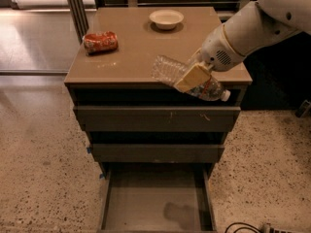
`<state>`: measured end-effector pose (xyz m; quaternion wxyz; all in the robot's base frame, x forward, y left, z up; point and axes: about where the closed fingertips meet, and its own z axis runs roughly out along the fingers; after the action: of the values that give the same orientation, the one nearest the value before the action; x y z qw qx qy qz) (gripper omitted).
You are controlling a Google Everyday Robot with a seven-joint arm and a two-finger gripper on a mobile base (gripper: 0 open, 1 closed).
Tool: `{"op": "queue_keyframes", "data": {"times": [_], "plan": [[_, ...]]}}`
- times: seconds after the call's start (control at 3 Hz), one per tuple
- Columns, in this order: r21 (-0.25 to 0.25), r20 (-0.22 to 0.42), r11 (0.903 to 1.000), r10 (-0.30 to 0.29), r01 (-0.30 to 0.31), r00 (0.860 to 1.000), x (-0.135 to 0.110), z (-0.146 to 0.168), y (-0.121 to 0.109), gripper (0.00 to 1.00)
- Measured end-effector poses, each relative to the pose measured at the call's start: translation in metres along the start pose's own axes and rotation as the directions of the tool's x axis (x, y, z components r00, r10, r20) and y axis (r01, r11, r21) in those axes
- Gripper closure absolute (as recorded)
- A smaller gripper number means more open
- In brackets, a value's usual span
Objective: Place water bottle into bottom drawer
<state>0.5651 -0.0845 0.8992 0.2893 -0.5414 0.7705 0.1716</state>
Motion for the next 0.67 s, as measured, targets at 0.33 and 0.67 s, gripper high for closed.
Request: {"op": "queue_keyframes", "data": {"times": [0.33,0.67], "plan": [[-0.08,0.05,0.9904,0.117,-0.113,0.992,0.033,0.022,0.053,1.0],[-0.134,0.039,0.9716,0.202,-0.195,0.979,0.072,0.055,0.077,1.0]]}}
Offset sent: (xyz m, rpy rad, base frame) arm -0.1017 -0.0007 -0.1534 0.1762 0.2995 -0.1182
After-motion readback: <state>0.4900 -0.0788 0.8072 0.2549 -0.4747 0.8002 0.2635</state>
